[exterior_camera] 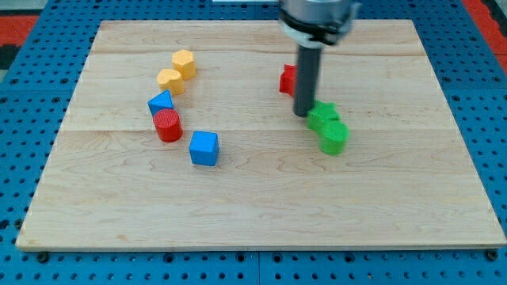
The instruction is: Place the red circle and the triangle diagonal to each other
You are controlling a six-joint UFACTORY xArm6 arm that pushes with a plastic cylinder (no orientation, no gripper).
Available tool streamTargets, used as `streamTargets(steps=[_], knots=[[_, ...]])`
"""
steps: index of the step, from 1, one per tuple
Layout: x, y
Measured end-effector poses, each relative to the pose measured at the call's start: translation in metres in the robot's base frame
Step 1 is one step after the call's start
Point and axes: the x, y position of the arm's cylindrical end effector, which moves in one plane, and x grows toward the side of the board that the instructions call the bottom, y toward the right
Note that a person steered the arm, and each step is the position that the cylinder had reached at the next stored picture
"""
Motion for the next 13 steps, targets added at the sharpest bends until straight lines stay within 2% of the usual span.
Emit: streamTargets(steps=[2, 3, 5, 6, 7, 8, 9, 10, 11, 12, 13], knots=[[-0.011, -0.051], [-0.007, -0.134], [0.065, -0.213], [0.059, -0.263], [0.029, -0.247], [0.005, -0.181], [0.005, -0.125], [0.010, -0.118], [-0.013, -0.118], [0.000, -0.127], [-0.021, -0.178]])
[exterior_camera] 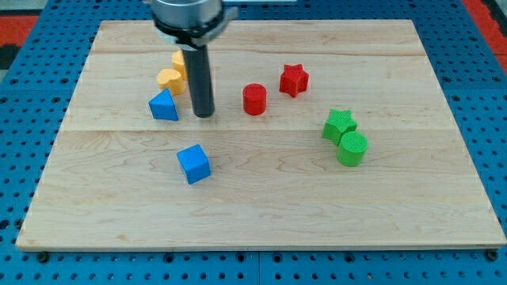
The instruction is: Place the red circle and the triangle diagonal to each other
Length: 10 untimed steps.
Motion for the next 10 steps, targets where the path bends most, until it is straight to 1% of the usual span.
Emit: streamTargets(steps=[1, 2, 3, 5, 7, 8, 9, 10], knots=[[-0.001, -0.003], [-0.018, -0.014], [-0.024, -0.057], [-0.001, -0.104], [0.060, -0.078], [0.062, -0.077], [0.056, -0.057], [0.037, -0.039]])
